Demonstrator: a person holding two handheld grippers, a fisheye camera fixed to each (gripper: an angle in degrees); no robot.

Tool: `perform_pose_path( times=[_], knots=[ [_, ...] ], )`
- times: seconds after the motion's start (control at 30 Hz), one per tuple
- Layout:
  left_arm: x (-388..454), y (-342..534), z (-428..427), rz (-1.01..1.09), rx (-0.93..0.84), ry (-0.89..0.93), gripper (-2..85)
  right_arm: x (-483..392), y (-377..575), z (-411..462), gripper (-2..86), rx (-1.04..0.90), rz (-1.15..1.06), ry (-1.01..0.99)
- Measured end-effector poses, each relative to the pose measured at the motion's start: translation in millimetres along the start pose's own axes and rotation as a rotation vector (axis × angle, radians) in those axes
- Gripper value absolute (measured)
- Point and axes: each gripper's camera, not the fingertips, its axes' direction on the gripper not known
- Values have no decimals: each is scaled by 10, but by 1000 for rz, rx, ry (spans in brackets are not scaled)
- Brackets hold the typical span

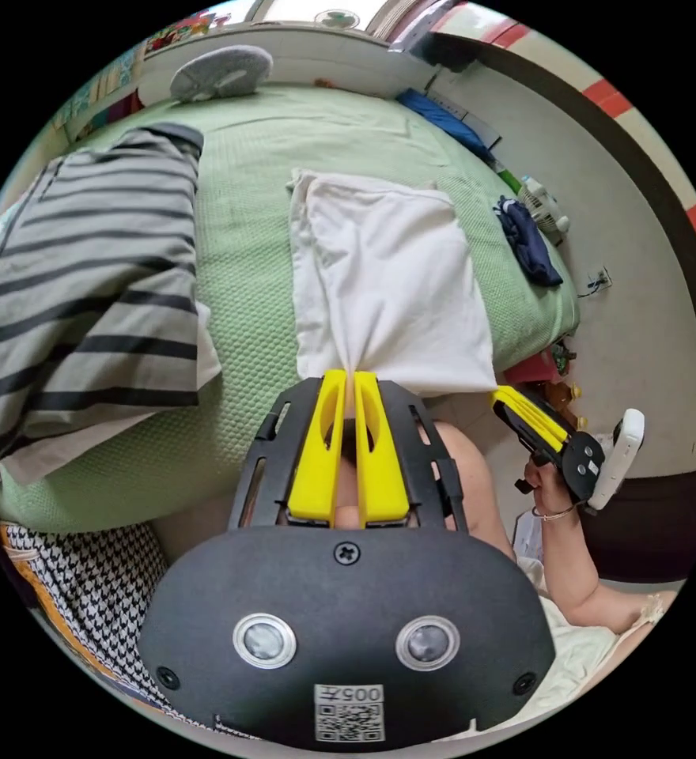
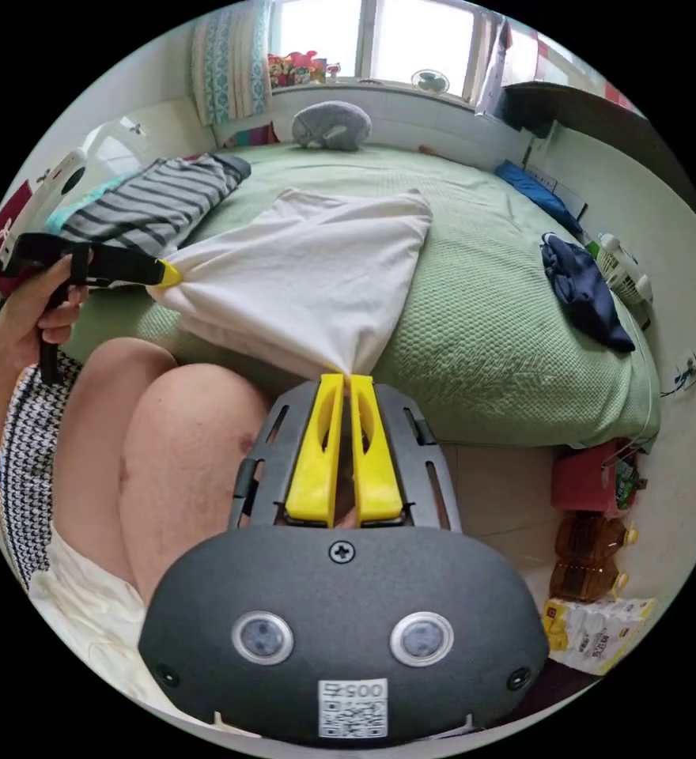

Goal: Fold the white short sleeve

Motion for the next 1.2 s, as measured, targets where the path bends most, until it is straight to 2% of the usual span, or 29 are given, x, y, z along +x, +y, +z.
perform_pose_path(
  times=[0.17, 0.3, 0.4, 0.5, 0.7, 1.0, 1.07, 1.2],
  knots=[
    [-222, 39, 204, -36, -49, 25, 50, -23, 145, 326, -9, -147, -14, 149],
    [-308, 58, 184, -48, -59, 23, 48, 258, 321, 488, -9, -218, 78, 119],
    [-391, 101, 150, -78, -60, 22, 23, 480, 446, 441, -9, -198, 144, 31],
    [-452, 163, 88, -112, -59, -52, 3, 601, 498, 323, -9, -160, 164, 40],
    [-290, 91, -237, -75, 58, -42, -5, 791, 258, 79, -9, -75, 182, 33],
    [31, -887, -176, 23, 127, -76, 16, 769, -614, 174, 3, -13, 124, -27],
    [27, -1228, -73, 39, 133, -83, 62, 722, -784, 272, 27, -3, 93, -41],
    [55, -1683, 57, 87, 154, -158, 94, 677, -911, 422, 36, -4, 68, -73]
  ],
)
